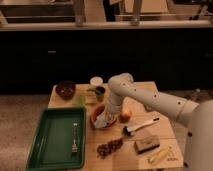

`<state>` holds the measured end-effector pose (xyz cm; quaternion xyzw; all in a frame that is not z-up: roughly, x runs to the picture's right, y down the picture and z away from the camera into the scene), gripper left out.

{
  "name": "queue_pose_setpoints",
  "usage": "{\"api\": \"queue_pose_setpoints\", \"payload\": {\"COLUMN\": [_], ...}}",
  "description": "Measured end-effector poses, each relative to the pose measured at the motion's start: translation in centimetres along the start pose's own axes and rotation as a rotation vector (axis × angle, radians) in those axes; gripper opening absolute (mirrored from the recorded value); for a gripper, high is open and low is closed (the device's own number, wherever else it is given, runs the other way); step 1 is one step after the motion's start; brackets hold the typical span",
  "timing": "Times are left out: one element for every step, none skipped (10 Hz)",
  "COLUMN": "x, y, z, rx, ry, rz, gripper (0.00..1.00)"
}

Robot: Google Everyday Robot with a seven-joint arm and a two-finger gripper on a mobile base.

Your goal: Wipe red bowl with towel

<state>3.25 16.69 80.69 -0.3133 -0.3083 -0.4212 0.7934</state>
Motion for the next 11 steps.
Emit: {"api": "queue_pose_setpoints", "payload": {"x": [0.6, 1.4, 1.8, 2.5, 3.2, 3.8, 4.4, 4.5, 4.3, 4.3, 4.1], "y": [0.8, 1.4, 1.6, 1.6, 1.4, 0.8, -0.1, -0.8, -1.7, -1.9, -2.2], "z": [-0.3, -0.7, -0.8, -1.0, -1.2, -1.3, -1.5, -1.5, -1.4, -1.3, -1.3], "rx": [0.007, 0.016, 0.024, 0.036, 0.047, 0.054, 0.059, 0.057, 0.055, 0.054, 0.053], "ry": [0.007, 0.015, 0.019, 0.025, 0.031, 0.034, 0.038, 0.039, 0.039, 0.037, 0.035], "rz": [0.029, 0.056, 0.072, 0.088, 0.099, 0.1, 0.089, 0.078, 0.059, 0.05, 0.039], "gripper": [0.01, 0.01, 0.01, 0.01, 0.01, 0.01, 0.01, 0.01, 0.01, 0.01, 0.01]}}
